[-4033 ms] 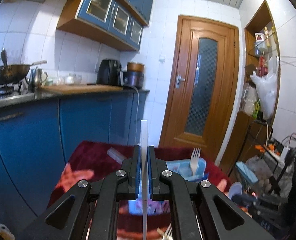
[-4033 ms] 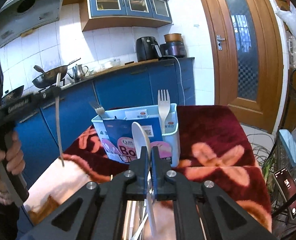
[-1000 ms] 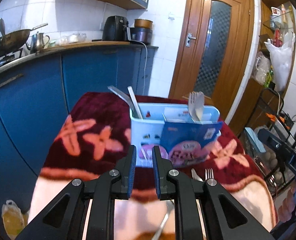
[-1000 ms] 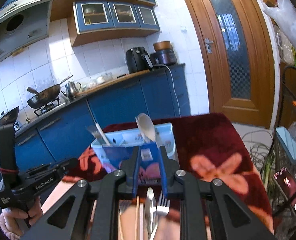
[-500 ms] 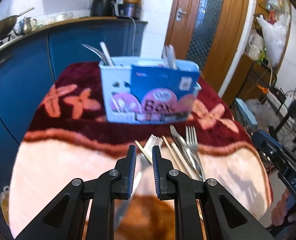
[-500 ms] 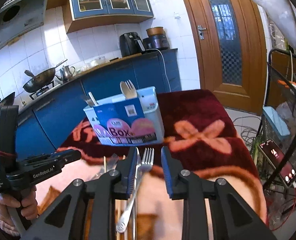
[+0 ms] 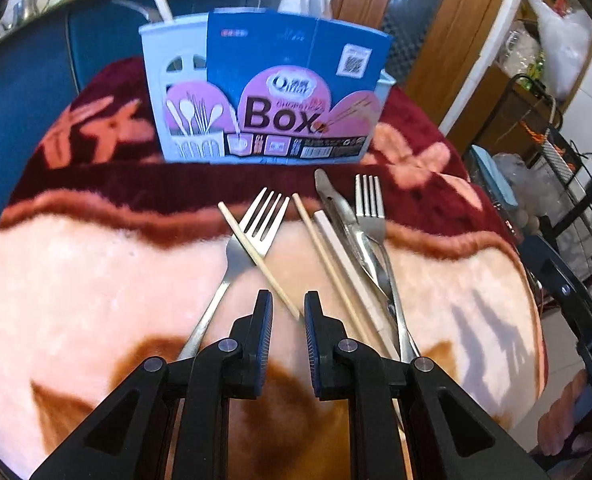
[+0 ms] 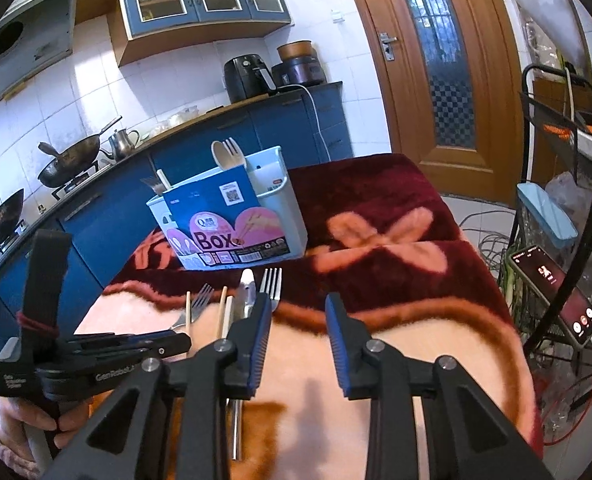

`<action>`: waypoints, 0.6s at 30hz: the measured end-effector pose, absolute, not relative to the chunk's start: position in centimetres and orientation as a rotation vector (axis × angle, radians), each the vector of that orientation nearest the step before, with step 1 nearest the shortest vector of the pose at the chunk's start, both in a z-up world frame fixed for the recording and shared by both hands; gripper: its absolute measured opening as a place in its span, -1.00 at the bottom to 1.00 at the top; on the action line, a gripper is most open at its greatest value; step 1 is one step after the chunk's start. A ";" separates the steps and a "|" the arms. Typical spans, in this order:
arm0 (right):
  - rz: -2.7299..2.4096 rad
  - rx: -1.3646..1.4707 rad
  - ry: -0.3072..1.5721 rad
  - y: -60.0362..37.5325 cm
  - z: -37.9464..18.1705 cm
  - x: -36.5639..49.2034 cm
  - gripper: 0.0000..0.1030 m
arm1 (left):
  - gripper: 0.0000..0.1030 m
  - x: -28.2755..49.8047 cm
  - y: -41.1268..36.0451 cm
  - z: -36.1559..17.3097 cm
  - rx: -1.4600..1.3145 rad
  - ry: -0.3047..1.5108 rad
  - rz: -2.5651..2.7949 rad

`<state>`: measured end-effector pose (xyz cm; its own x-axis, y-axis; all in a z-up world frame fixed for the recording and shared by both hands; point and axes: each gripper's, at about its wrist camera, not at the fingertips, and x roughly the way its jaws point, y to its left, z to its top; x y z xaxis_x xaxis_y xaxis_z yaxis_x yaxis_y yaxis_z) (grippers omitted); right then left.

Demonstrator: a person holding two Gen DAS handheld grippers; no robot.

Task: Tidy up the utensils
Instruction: 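Move both tools back toward the remaining utensils on the blanket, then grasp a wooden chopstick with the left tool while the right tool grasps a metal knife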

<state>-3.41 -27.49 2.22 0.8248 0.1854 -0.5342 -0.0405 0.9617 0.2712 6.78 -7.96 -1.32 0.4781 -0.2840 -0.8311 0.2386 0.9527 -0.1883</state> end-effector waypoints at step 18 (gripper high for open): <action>0.108 0.270 0.634 -28.0 0.9 -2.7 -0.40 | -0.72 10.6 -7.9 -2.0 -0.172 1.101 -0.352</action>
